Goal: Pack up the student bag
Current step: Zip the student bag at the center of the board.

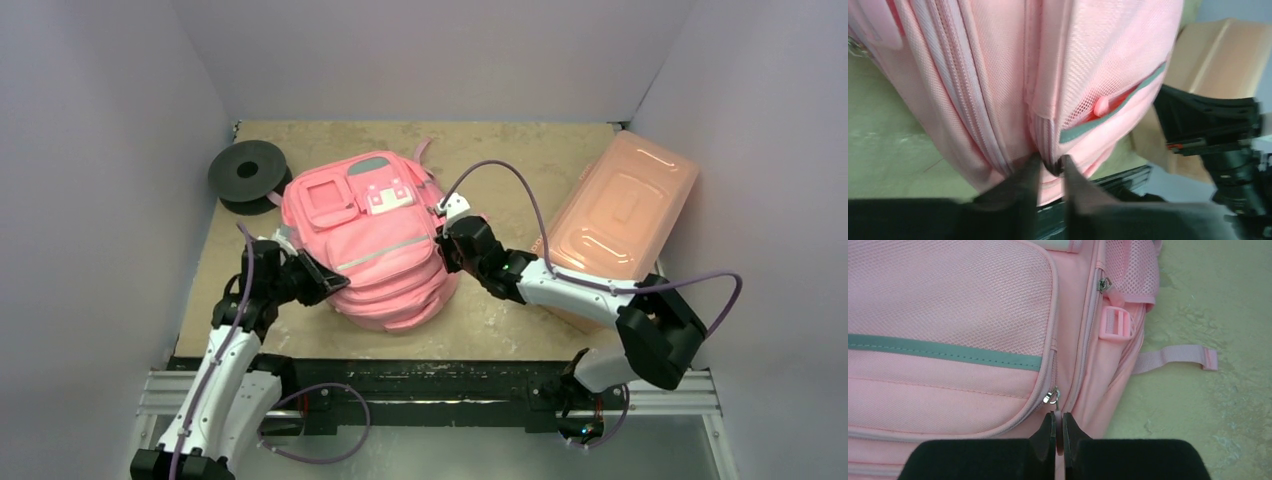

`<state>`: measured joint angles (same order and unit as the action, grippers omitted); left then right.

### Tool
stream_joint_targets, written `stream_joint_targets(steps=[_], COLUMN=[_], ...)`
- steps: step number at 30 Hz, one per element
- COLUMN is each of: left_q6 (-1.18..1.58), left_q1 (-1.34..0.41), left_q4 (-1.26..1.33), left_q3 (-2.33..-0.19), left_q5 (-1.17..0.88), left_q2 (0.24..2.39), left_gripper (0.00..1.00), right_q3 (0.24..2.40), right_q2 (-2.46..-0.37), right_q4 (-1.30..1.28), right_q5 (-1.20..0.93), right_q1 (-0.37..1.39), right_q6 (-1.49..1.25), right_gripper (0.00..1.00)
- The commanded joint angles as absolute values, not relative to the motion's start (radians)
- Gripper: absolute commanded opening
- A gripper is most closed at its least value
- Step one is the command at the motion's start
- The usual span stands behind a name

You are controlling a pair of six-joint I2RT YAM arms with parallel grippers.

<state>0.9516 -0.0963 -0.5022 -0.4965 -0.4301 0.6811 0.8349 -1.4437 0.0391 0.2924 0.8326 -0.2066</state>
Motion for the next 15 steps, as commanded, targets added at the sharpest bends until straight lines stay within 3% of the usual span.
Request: stream_joint_targets(steps=[1, 3, 4, 9, 15], left_q6=[0.734, 0.674, 0.655, 0.545, 0.234], left_q1=[-0.064, -0.069, -0.073, -0.268, -0.674], left_q4=[-0.683, -0.687, -0.679, -0.514, -0.332], left_q3=[-0.634, -0.676, -0.690, -0.728, -0.747], left_q5=[-0.399, -0.453, -0.465, -0.416, -0.154], left_q2=[0.705, 0.685, 0.652, 0.523, 0.693], left_gripper=[0.39, 0.69, 0.75, 0.79, 0.77], right_q3=[0.775, 0.751, 0.742, 0.736, 0.744], right_q2=[-1.311, -1.268, -1.251, -1.226, -1.215], right_q4=[0.138, 0.153, 0.157, 0.153, 0.147], right_q5=[0.212, 0.091, 0.048, -0.060, -0.104], right_q1=[0.781, 0.786, 0.787, 0.786, 0.787], right_q6=[-0.125, -0.115, -0.115, -0.137, -0.162], right_gripper=[0.00, 0.00, 0.00, 0.00, 0.00])
